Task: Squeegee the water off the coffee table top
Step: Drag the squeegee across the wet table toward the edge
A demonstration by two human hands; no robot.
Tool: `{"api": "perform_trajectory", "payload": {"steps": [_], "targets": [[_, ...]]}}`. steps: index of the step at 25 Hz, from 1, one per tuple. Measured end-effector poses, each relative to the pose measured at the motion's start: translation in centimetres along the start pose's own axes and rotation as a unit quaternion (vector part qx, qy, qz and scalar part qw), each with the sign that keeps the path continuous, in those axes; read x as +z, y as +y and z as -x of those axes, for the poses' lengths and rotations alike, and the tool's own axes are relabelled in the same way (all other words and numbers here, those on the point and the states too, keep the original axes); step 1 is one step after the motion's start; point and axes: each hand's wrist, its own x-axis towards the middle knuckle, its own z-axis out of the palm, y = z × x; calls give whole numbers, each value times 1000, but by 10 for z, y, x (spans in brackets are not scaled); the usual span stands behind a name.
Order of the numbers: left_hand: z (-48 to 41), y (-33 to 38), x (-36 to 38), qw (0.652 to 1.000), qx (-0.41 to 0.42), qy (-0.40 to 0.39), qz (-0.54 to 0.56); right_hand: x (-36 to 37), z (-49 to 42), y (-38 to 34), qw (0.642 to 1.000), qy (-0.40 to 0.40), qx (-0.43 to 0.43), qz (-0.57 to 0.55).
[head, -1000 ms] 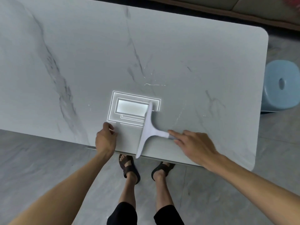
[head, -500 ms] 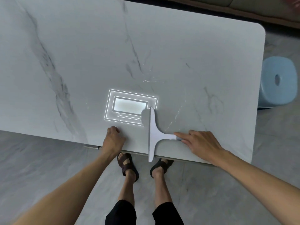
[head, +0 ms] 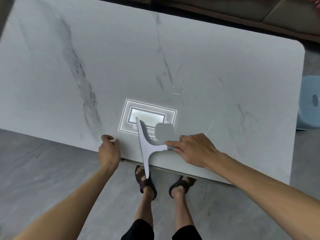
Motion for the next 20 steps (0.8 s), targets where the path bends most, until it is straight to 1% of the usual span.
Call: {"api": "perform_trajectory", "payload": {"steps": [3,5,7,10,12,14,17,20], "targets": [[-27,-32,-32,999,-22,35,16,14,-89,-63,996,-46,-78,0],[-42,-47,-47,999,-31,42,15,19,-136,-91,994,-41,-101,13],[-54,-55,-55,999,-30,26,8,19,-168,-102,995,-8,-94,29],[-62,-48,-54,1000,-18,-24,5,13,-180,-82,998,36,-43,19],[-61,-36,-46,998,-7,-65,3,9,-166,-52,998,55,7,-1],[-60,-22,-35,993,13,-111,-26,8,-135,-18,996,69,58,-3],[-54,0,-14,981,34,-182,-61,8,-64,30,988,83,131,12],[-46,16,9,961,72,-240,-115,10,18,68,976,68,203,51]]}}
